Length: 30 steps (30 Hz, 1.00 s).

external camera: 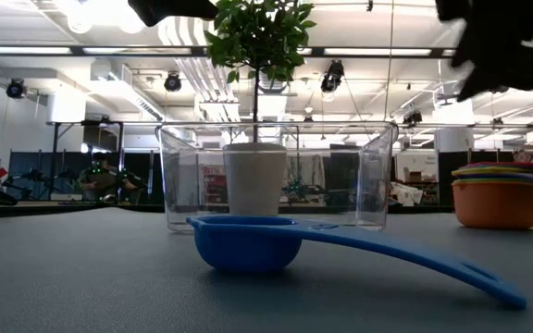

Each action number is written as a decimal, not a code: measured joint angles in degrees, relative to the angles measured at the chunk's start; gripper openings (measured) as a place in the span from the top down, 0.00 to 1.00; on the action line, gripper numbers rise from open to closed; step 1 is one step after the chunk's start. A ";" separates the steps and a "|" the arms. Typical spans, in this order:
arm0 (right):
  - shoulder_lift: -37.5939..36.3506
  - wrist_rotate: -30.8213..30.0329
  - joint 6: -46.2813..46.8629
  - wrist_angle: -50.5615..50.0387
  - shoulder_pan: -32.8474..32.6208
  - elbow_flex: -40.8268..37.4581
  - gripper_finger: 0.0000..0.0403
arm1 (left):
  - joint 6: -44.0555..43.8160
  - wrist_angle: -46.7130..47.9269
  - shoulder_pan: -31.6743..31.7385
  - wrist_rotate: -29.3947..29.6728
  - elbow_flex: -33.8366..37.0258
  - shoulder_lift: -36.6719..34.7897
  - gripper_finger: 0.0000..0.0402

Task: Nest measuring cups in basket
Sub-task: Stack the blue measuring cup on top of the red measuring cup

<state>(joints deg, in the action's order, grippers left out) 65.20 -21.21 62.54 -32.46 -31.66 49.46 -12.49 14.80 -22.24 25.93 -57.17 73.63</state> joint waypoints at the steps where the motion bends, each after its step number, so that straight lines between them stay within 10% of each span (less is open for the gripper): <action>1: 1.87 0.02 -2.49 3.19 -0.59 0.75 0.45 | 0.00 0.01 0.00 0.00 0.00 0.00 0.52; 16: 36.14 -4.71 -15.35 1.06 -6.91 28.42 0.48 | -0.15 1.10 -0.09 -3.14 0.00 0.00 0.52; 30: 49.61 -0.64 -12.93 1.42 -5.51 37.70 0.37 | -0.01 3.35 -0.07 -5.87 0.00 0.00 0.52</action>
<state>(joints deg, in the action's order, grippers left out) 114.81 -21.85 49.61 -31.04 -37.18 87.16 -12.50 18.15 -22.31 20.06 -57.17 73.63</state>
